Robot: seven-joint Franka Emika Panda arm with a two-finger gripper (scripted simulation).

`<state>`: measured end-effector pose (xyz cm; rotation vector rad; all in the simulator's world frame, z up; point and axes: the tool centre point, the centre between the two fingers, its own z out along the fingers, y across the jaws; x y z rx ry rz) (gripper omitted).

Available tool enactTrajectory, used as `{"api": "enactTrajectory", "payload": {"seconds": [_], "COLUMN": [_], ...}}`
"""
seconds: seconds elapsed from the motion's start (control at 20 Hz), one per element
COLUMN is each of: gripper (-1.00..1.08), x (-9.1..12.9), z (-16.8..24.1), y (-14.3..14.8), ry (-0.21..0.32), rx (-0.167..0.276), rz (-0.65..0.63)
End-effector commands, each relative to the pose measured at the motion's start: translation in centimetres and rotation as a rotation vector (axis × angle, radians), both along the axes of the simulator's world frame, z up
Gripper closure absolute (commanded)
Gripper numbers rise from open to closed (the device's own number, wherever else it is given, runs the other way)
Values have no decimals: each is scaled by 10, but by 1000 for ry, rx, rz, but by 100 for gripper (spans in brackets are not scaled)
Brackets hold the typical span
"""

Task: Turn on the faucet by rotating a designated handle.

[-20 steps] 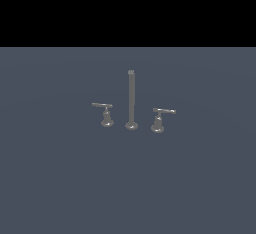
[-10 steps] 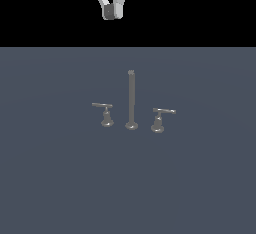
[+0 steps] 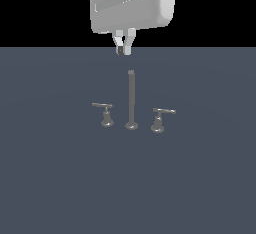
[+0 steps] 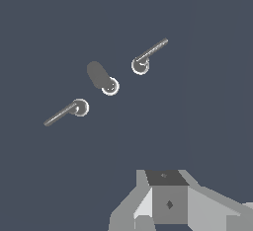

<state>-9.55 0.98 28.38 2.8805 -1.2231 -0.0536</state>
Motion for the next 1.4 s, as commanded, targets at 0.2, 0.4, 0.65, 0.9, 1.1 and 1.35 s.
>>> {"api": "enactTrajectory", "payload": {"seconds": [0.2, 0.4, 0.65, 0.9, 1.1, 1.35], "gripper": [108, 108, 108, 108, 108, 108], "x": [32, 50, 72, 92, 103, 112], "z": [-38, -62, -93, -126, -150, -174], "y": [-18, -33, -55, -84, -107, -133], "ry": [-7, -10, -15, -21, -25, -29], "rx": [-3, -5, -9, -14, -18, -21], "rz": [-179, -290, -438, -598, -717, -838]}}
